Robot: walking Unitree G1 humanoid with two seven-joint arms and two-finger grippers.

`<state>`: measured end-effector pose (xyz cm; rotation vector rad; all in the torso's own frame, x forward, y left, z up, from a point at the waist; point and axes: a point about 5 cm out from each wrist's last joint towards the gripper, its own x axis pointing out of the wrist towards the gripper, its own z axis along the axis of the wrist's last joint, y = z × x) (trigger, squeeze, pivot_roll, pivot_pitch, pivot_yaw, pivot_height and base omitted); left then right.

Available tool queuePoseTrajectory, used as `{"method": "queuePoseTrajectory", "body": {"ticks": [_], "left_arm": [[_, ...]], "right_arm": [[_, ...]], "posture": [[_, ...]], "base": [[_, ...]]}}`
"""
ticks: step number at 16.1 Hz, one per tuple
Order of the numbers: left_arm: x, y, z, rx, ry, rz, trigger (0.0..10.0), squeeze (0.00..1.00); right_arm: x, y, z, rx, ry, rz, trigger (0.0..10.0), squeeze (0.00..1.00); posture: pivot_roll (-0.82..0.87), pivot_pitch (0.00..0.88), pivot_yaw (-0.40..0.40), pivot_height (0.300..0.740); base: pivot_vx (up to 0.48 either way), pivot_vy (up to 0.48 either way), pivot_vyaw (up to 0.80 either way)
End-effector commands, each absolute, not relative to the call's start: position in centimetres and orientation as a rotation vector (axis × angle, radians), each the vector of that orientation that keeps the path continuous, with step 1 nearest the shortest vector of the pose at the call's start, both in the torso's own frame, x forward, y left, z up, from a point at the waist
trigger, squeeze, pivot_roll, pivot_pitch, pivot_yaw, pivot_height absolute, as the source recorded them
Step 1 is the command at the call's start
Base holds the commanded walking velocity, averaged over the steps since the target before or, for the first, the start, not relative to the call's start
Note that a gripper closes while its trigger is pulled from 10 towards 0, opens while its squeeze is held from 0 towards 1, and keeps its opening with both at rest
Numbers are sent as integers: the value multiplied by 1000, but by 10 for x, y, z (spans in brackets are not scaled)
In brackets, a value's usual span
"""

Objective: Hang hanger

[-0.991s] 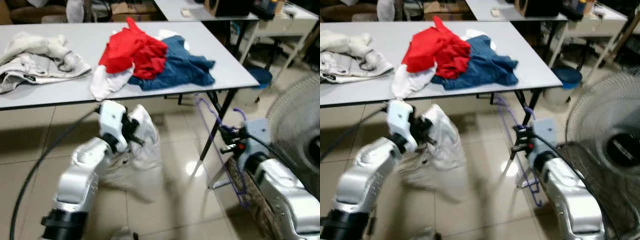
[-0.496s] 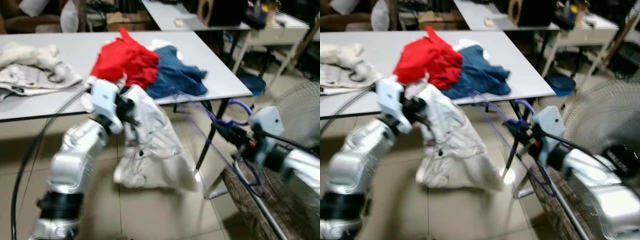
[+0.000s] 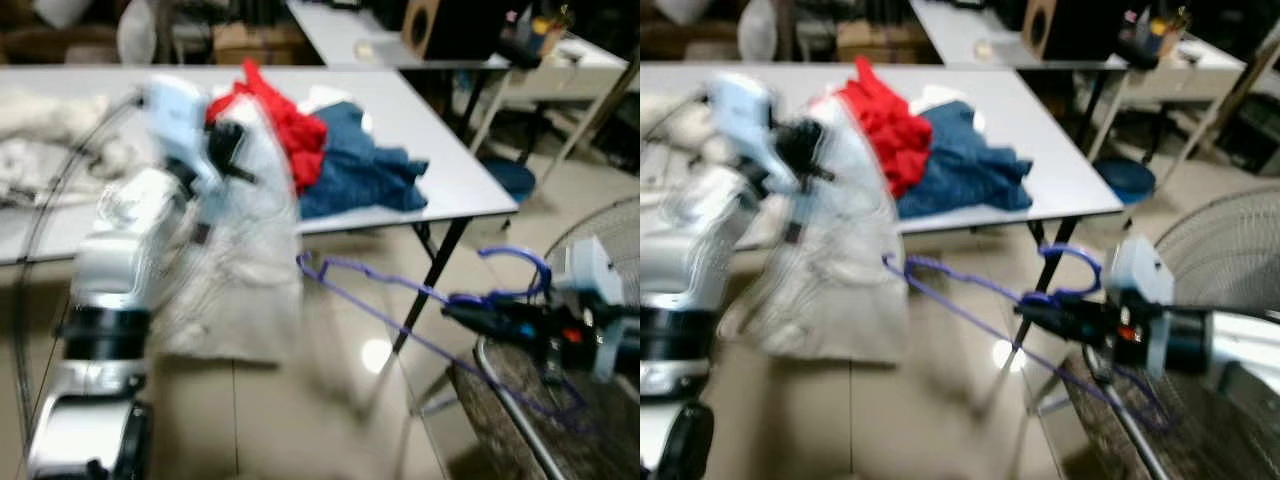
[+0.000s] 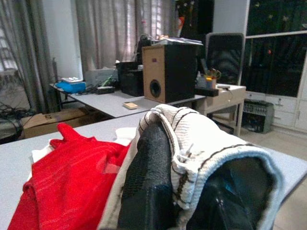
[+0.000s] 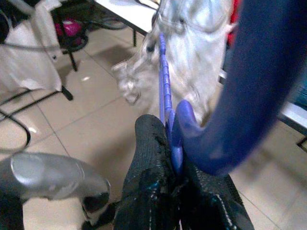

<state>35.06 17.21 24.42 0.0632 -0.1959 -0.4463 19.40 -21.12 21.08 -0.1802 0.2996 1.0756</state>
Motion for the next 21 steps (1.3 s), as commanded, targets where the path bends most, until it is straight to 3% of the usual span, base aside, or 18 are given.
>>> {"method": "queuePoseTrajectory", "body": {"ticks": [1,9,13,21], "left_arm": [[349,150,268,48,-299,-541,10000,0],[309,109,350,-92,-558,-874,10000,0],[297,113,376,-137,-625,-935,10000,0],[298,124,375,-78,-590,-890,10000,0]], "right_arm": [[192,-215,216,-188,299,1091,10000,0],[212,-180,205,-270,294,1206,10000,0],[227,-179,214,-345,269,1227,10000,0],[237,-190,246,-452,203,1264,10000,0]], "posture": [[-82,0,-49,740],[-71,0,-57,740],[-63,0,-66,740],[-69,0,-60,740]], "base": [[371,0,0],[378,0,0],[380,0,0],[383,0,0]]}}
